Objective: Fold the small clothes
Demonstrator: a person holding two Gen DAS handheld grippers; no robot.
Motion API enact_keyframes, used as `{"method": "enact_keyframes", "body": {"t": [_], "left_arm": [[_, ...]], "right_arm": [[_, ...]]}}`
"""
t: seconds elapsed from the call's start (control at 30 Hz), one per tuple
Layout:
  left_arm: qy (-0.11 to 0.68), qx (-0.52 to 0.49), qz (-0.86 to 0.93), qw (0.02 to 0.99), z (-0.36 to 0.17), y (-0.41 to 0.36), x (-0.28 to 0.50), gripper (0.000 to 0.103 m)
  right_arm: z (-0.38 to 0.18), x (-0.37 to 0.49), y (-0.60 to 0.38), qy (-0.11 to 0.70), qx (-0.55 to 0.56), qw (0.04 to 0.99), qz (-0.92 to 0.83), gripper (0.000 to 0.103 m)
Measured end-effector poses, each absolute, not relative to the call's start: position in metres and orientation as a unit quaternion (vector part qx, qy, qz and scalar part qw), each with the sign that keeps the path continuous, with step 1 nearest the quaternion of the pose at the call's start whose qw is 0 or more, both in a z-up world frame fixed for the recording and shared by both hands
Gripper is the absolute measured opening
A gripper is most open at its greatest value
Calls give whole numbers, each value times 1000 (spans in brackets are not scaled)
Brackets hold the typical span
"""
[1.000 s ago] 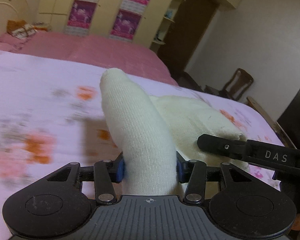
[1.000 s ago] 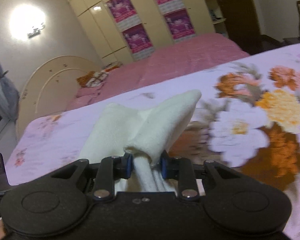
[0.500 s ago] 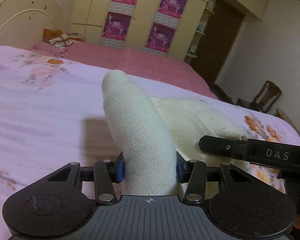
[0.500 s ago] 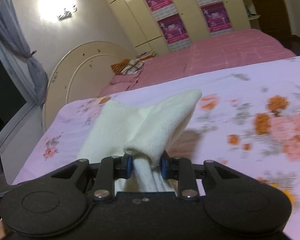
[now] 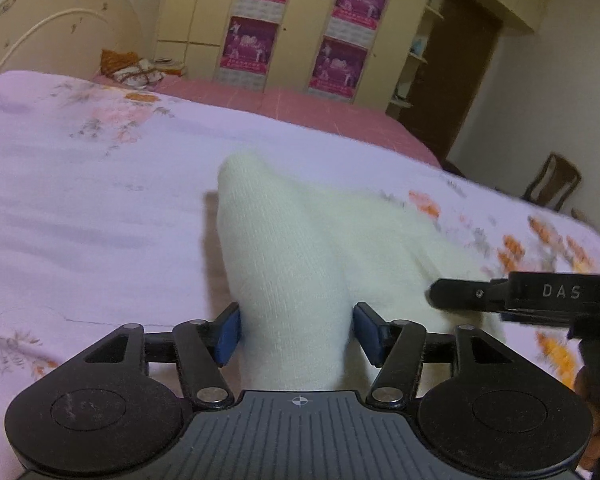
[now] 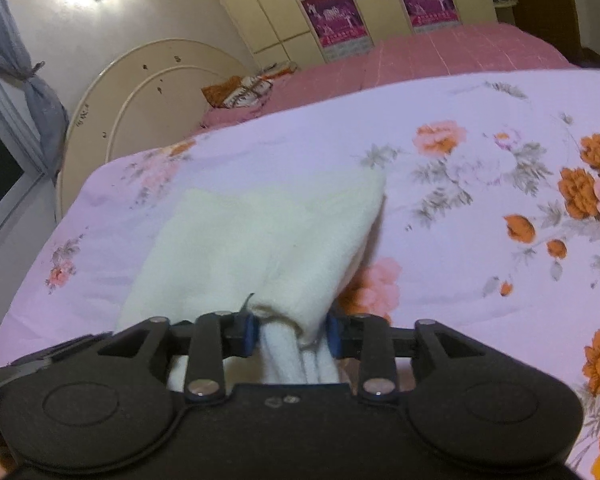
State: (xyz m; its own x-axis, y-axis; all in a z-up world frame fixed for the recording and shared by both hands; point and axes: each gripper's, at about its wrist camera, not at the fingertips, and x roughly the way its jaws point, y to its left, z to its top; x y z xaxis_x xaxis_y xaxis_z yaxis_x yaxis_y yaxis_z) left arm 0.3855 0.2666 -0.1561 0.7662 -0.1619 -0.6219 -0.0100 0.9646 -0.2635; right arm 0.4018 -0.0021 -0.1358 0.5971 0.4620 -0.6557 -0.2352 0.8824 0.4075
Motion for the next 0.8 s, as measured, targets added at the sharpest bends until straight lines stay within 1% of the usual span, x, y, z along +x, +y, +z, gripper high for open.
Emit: {"method": "enact_keyframes", "body": {"t": [0.03, 0.13, 0.27, 0.37, 0.4, 0.43, 0.5, 0.57, 0.67, 0.73, 0.77, 0.8], "left_arm": [[332, -133, -35, 933, -151, 270, 385, 59], [329, -151, -17, 932, -144, 280, 401, 59], [343, -173, 19, 923, -154, 291, 430, 59], [349, -184, 34, 918, -165, 292, 444, 59], [349, -180, 37, 919, -168, 290, 447, 59], [351, -176, 37, 919, -171, 290, 449, 60], [351, -172, 43, 919, -174, 287, 448, 67], [352, -172, 42, 919, -172, 287, 445, 68], [345, -145, 34, 927, -163, 281, 433, 68], [344, -134, 26, 929, -159, 277, 422, 68], [344, -133, 24, 929, -157, 275, 415, 68], [345, -131, 23, 929, -156, 274, 409, 68]], "right_arm": [[-133, 402, -6, 402, 147, 883, 193, 41], [-125, 407, -16, 396, 169, 883, 187, 44], [-129, 429, -13, 408, 190, 875, 178, 43], [-131, 443, 1, 401, 160, 887, 166, 28], [-131, 445, 4, 393, 147, 892, 165, 22], [-130, 446, 8, 385, 130, 898, 165, 18], [-131, 447, 18, 369, 82, 910, 169, 15], [-138, 449, 23, 369, 44, 915, 159, 15], [-139, 446, 17, 378, 55, 912, 152, 17], [-127, 435, 15, 368, 56, 915, 153, 23], [-121, 429, 13, 365, 58, 916, 155, 24], [-115, 424, 11, 361, 64, 916, 161, 27]]}}
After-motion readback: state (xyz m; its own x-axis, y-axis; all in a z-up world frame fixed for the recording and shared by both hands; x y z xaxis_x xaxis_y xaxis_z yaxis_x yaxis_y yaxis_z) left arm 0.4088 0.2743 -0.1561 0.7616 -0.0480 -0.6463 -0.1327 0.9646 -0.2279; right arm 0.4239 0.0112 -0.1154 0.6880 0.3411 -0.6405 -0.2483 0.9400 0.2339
